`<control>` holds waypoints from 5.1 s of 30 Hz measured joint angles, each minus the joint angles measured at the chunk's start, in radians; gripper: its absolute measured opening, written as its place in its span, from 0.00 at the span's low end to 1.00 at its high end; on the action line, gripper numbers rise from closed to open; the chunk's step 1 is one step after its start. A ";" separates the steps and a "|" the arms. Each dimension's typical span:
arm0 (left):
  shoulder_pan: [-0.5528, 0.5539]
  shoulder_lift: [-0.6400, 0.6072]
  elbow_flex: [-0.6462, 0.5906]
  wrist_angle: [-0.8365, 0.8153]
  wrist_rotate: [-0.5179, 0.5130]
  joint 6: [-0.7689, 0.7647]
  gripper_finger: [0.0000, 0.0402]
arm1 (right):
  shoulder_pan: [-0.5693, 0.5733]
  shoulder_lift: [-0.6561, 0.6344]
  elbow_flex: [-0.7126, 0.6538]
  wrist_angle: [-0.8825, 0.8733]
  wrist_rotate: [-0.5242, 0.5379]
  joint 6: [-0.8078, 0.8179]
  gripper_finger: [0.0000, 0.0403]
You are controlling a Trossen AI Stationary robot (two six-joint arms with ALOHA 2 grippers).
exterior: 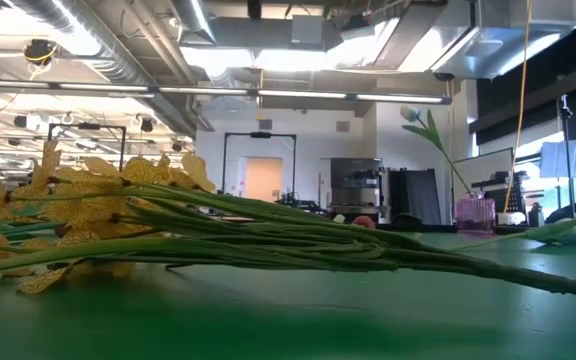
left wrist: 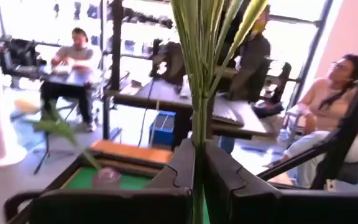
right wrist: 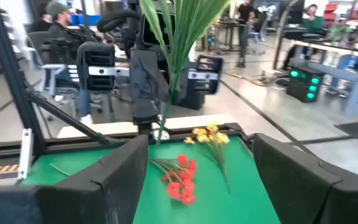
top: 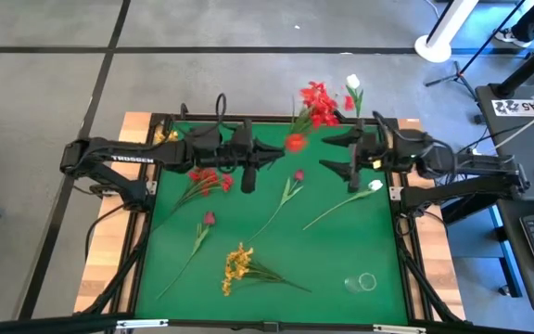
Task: Sort flowers into vase by color
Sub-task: Put the right orange flowers into the transparent vase
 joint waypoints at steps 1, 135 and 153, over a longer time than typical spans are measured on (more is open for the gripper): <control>-0.009 0.000 0.000 0.003 -0.002 0.002 0.02 | 0.000 0.017 0.000 0.024 -0.010 0.000 0.71; -0.180 -0.142 -0.070 -0.276 -0.405 -0.065 0.26 | 1.367 0.016 -0.130 -0.242 0.860 0.601 0.00; -0.179 -0.142 -0.071 -0.283 -0.405 -0.077 0.26 | 1.367 0.008 -0.130 -0.430 0.775 0.810 0.07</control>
